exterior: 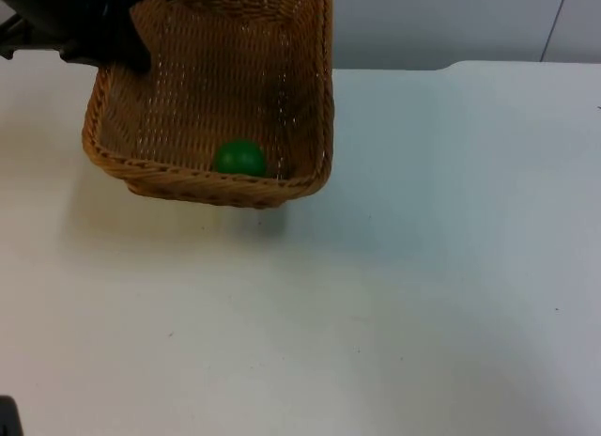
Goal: Pick up the basket with the left hand and place the ball into the basket with the right hand.
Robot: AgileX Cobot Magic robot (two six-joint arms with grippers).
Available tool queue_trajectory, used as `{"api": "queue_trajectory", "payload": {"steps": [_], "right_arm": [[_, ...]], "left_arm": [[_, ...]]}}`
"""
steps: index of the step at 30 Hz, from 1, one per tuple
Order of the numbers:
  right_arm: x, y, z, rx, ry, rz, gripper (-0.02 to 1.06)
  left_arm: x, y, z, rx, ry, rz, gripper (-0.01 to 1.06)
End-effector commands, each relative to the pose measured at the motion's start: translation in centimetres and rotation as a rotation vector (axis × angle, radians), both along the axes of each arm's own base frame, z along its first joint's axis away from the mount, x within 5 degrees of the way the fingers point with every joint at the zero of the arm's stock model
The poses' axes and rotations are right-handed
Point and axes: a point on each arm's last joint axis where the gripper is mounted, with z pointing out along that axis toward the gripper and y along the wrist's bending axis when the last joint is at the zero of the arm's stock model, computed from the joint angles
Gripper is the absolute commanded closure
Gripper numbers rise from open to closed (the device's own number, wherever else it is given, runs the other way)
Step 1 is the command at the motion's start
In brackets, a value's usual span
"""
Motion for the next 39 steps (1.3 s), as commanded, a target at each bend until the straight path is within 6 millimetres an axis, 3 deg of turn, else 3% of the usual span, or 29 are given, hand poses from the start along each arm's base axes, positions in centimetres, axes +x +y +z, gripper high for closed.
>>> {"api": "queue_trajectory", "payload": {"steps": [1, 2, 3, 7, 8, 11, 16, 28, 39], "right_arm": [[-0.5, -2.2, 4.0, -0.025, -0.097, -0.036, 1.05], [-0.8, -3.4, 5.6, -0.026, -0.126, -0.069, 1.05], [-0.8, -3.4, 5.6, -0.026, -0.126, -0.069, 1.05], [-2.3, -8.6, 11.2, -0.09, -0.218, -0.24, 1.05], [-2.3, -8.6, 11.2, -0.09, -0.218, -0.24, 1.05], [-4.1, -12.6, 14.0, -0.186, -0.224, -0.382, 1.05], [-5.9, -15.1, 15.5, -0.268, -0.191, -0.47, 1.05], [-7.4, -15.9, 16.5, -0.267, -0.151, -0.496, 1.05], [-7.4, -15.6, 16.4, -0.248, -0.151, -0.484, 1.05]], "left_arm": [[0.2, 0.0, 1.1, -0.027, -0.036, 0.032, 1.05], [0.2, 0.0, 1.1, -0.027, -0.036, 0.032, 1.05], [0.2, 0.0, 1.1, -0.027, -0.036, 0.032, 1.05], [0.2, 0.0, 1.1, -0.027, -0.036, 0.032, 1.05], [0.2, 0.0, 1.1, -0.027, -0.036, 0.032, 1.05], [0.2, 0.0, 1.1, -0.027, -0.036, 0.032, 1.05], [0.2, 0.0, 1.1, -0.027, -0.036, 0.032, 1.05], [-0.5, -1.1, 0.4, -0.14, 0.079, -0.011, 1.05], [-0.8, -3.0, -3.5, -0.159, 0.206, -0.092, 1.05]]}}
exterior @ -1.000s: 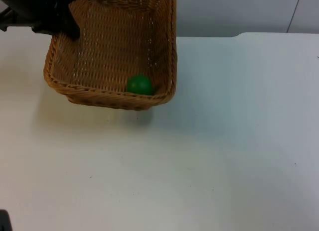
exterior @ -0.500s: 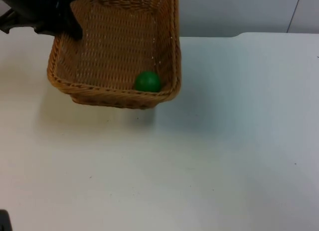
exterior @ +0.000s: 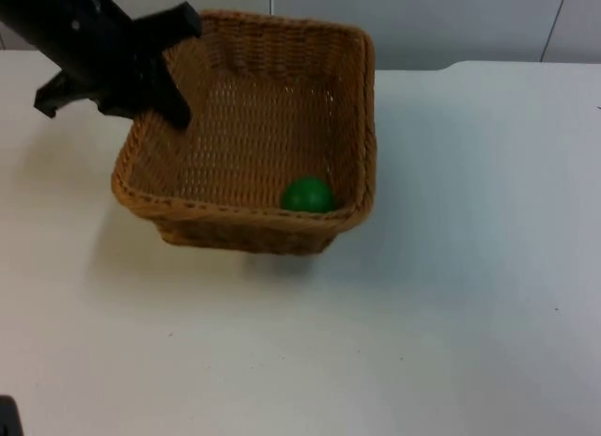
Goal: Pick up the basket with the left hand and place the ball into the basket with the right hand.
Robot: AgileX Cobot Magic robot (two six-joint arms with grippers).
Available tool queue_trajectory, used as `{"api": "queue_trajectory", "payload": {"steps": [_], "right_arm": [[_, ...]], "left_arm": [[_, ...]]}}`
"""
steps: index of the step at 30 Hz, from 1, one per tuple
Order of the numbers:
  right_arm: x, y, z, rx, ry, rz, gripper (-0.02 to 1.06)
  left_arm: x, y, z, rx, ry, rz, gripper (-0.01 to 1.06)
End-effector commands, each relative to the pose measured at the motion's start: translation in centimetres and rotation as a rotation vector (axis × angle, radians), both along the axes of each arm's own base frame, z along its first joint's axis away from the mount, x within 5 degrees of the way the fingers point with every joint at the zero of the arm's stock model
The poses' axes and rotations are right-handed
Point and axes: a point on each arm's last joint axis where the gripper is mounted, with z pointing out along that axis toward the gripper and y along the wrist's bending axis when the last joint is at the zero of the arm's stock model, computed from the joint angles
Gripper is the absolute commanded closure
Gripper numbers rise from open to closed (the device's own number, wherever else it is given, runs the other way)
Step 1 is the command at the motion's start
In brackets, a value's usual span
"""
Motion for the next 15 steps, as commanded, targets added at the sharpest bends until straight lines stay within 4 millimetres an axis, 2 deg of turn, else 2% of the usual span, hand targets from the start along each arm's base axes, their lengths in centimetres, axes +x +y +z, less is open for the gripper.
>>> {"api": "queue_trajectory", "payload": {"steps": [1, 6, 15], "right_arm": [[-0.3, -0.2, 0.4, 0.01, -0.012, -0.001, 1.05], [-0.3, -0.2, 0.4, 0.011, -0.016, 0.001, 1.05], [-0.1, -0.1, 0.5, 0.017, -0.037, 0.012, 1.05]], "left_arm": [[0.1, -0.8, -0.1, -0.031, 0.003, 0.005, 1.05], [0.0, -1.6, -2.1, -0.036, 0.055, -0.006, 1.05], [0.0, -1.8, -3.3, -0.036, 0.084, -0.006, 1.05]]}}
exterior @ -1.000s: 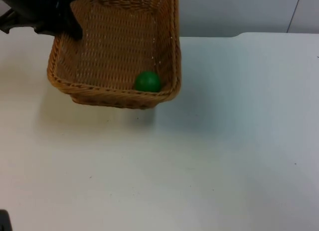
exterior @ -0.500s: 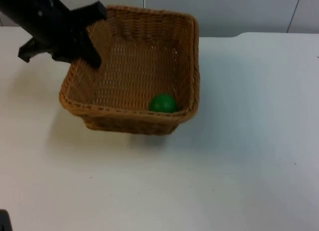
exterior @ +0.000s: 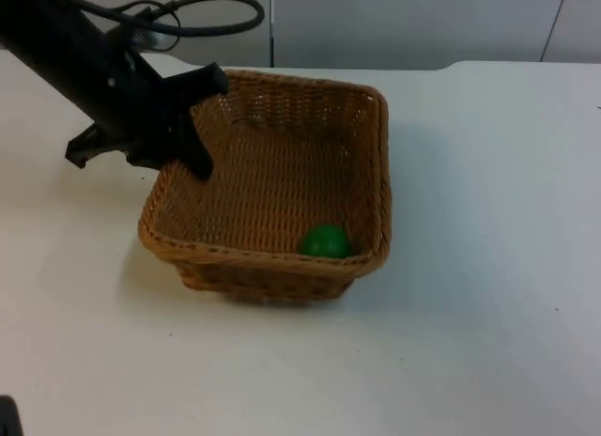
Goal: Pick up the basket with the left hand and place the ball into the basket with the right hand.
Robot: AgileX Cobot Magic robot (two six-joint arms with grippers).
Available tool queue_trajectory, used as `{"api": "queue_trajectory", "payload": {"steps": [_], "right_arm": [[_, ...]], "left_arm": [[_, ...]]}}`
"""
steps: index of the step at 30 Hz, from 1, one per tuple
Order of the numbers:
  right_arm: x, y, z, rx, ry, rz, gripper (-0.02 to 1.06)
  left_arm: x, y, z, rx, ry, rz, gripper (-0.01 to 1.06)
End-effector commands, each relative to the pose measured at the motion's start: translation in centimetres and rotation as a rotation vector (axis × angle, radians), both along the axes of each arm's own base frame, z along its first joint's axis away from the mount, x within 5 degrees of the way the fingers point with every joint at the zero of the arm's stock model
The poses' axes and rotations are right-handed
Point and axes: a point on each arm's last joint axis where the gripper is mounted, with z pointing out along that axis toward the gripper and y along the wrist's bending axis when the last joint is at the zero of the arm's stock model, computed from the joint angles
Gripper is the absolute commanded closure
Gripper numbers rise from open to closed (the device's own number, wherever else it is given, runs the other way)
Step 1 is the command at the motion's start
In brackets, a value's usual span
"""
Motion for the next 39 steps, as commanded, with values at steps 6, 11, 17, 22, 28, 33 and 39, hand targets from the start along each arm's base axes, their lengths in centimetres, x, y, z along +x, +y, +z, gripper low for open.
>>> {"api": "queue_trajectory", "payload": {"steps": [6, 11, 17, 22, 28, 33, 39], "right_arm": [[-0.1, 0.0, 0.6, 0.018, -0.042, 0.015, 1.05], [0.0, 0.1, 0.6, 0.021, -0.056, 0.023, 1.05], [0.1, 0.1, 0.7, 0.024, -0.067, 0.029, 1.05], [0.1, 0.1, 0.7, 0.017, -0.066, 0.034, 1.05], [0.1, 0.1, 0.7, 0.017, -0.066, 0.034, 1.05], [0.1, 0.2, 0.8, 0.018, -0.072, 0.037, 1.05], [0.1, 0.2, 0.8, 0.019, -0.075, 0.038, 1.05]], "left_arm": [[0.0, -0.5, 0.2, -0.022, 0.002, -0.015, 0.81], [0.0, -0.6, 0.2, -0.026, 0.001, -0.013, 0.42], [0.1, -0.5, 0.2, -0.024, -0.007, -0.007, 0.36], [0.4, -0.1, 0.4, -0.001, -0.051, -0.013, 0.36], [1.5, 0.9, 2.1, 0.035, -0.094, -0.069, 0.36], [2.7, 1.7, 4.5, 0.028, -0.114, -0.088, 0.36], [3.3, 3.2, 8.8, 0.136, -0.165, -0.117, 0.4]]}}
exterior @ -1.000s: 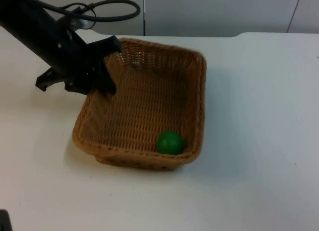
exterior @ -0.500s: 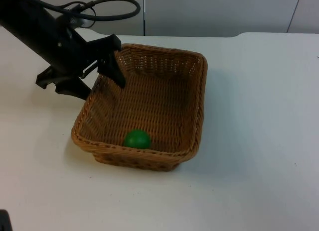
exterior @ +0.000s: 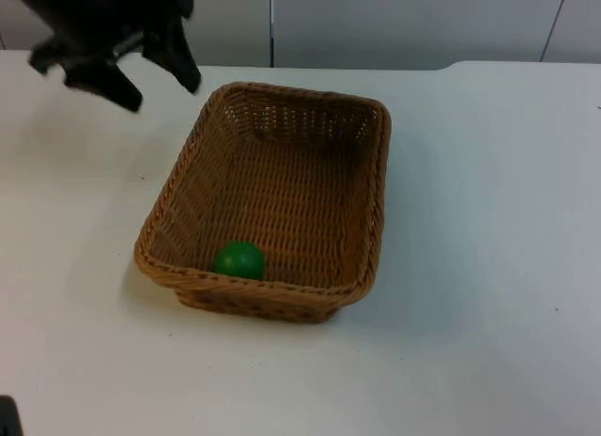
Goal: Pick up the basket with the left hand and place the ball into the basket with the right hand.
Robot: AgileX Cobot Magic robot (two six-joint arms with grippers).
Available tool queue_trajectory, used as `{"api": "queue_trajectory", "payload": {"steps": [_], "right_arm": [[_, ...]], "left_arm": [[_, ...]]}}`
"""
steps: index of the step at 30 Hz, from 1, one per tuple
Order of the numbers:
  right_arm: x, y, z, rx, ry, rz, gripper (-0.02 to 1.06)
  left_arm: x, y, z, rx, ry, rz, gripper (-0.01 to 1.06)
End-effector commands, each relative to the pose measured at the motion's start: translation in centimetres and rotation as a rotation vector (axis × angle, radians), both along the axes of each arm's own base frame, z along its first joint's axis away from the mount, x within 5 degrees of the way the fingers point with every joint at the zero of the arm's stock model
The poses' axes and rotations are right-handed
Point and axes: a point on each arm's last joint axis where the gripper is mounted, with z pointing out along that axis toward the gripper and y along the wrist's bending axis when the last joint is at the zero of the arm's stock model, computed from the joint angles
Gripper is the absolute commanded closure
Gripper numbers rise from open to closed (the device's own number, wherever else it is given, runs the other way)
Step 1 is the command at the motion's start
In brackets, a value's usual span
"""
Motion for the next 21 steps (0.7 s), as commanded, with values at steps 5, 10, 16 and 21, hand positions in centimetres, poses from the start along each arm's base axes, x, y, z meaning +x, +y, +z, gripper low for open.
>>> {"api": "queue_trajectory", "payload": {"steps": [5, 10, 16, 21], "right_arm": [[0.1, 0.2, 1.4, -0.109, -0.121, 0.132, 1.05], [-0.4, 0.6, 4.0, -0.29, -0.325, 0.308, 1.05], [-3.0, -0.3, 7.4, -0.628, -0.475, 0.443, 1.05], [-5.5, -2.2, 7.8, -0.648, -0.326, 0.41, 1.05]], "left_arm": [[-0.9, 0.8, 8.0, 0.064, -0.16, -0.028, 0.82], [-3.6, 1.3, 15.6, 0.09, -0.361, -0.058, 1.05], [-10.4, 2.8, 24.3, 0.195, -0.559, -0.065, 1.05], [-16.2, 4.0, 29.0, 0.278, -0.656, -0.064, 1.05]]}}
